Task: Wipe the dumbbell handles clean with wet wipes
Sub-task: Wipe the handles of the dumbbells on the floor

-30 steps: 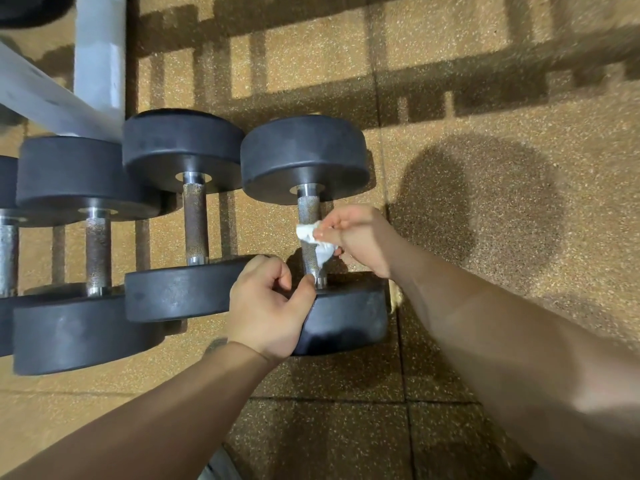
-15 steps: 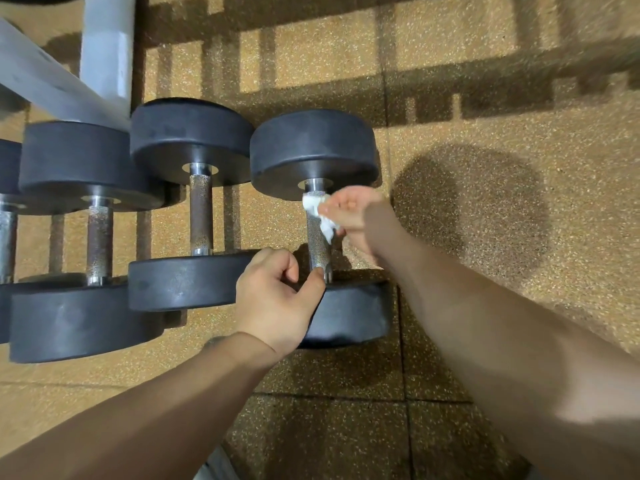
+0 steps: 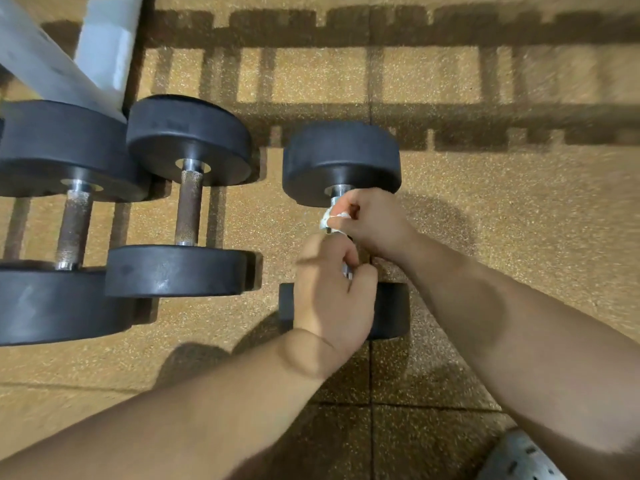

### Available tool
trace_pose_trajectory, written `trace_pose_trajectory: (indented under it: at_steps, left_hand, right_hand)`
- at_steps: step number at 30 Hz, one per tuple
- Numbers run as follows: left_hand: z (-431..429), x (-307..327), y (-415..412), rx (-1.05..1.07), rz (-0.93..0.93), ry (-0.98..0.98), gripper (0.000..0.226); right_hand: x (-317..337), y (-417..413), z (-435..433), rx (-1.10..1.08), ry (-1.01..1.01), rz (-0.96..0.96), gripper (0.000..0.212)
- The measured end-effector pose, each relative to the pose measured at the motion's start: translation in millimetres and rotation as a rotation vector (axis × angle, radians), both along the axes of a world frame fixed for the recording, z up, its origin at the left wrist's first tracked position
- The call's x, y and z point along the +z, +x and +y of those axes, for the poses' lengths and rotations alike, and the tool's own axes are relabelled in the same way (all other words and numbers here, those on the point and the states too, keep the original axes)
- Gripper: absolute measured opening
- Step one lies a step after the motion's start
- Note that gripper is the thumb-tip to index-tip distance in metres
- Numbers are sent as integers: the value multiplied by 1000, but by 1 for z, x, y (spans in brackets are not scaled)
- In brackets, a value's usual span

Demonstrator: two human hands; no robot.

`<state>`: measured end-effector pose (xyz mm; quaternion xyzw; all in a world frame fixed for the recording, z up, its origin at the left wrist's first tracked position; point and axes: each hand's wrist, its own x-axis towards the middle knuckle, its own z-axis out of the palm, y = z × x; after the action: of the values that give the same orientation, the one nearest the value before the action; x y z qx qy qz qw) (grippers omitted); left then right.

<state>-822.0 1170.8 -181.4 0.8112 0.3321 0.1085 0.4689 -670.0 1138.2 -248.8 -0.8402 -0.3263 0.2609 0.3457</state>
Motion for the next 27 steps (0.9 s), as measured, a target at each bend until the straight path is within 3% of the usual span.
trace_pose_trajectory:
  at_steps: [2, 4, 6, 10, 13, 15, 19, 22, 24, 27]
  left_hand:
    - [4, -10, -7, -74, -34, 75, 15]
    - [7, -26, -17, -139, 56, 217, 29]
    - [0, -35, -19, -131, 131, 224, 43]
    - [-30, -38, -1, -87, 84, 204, 48]
    - [-37, -36, 6, -107, 89, 254, 48]
    - [-36, -36, 6, -120, 95, 252, 47]
    - [-26, -42, -3, -111, 45, 223, 46]
    - [-17, -46, -9, -107, 21, 193, 45]
    - [-15, -47, -11, -111, 18, 161, 44]
    - [-15, -48, -12, -106, 23, 149, 45]
  right_hand:
    - [-6, 5, -13, -4, 35, -59, 6]
    - [-4, 15, -30, 26, 17, -107, 6]
    - [3, 23, -45, 143, -49, -116, 7]
    - [11, 42, -59, 308, -87, -183, 8]
    - [7, 50, -55, 101, -38, -253, 5]
    - [3, 41, -59, 10, -19, -172, 2]
    - [6, 18, -82, 175, -88, 143, 5]
    - [9, 21, -68, 231, -100, 82, 5]
    - [4, 28, -49, 79, -11, -11, 6]
    - [-3, 30, -41, -166, 90, 48, 13]
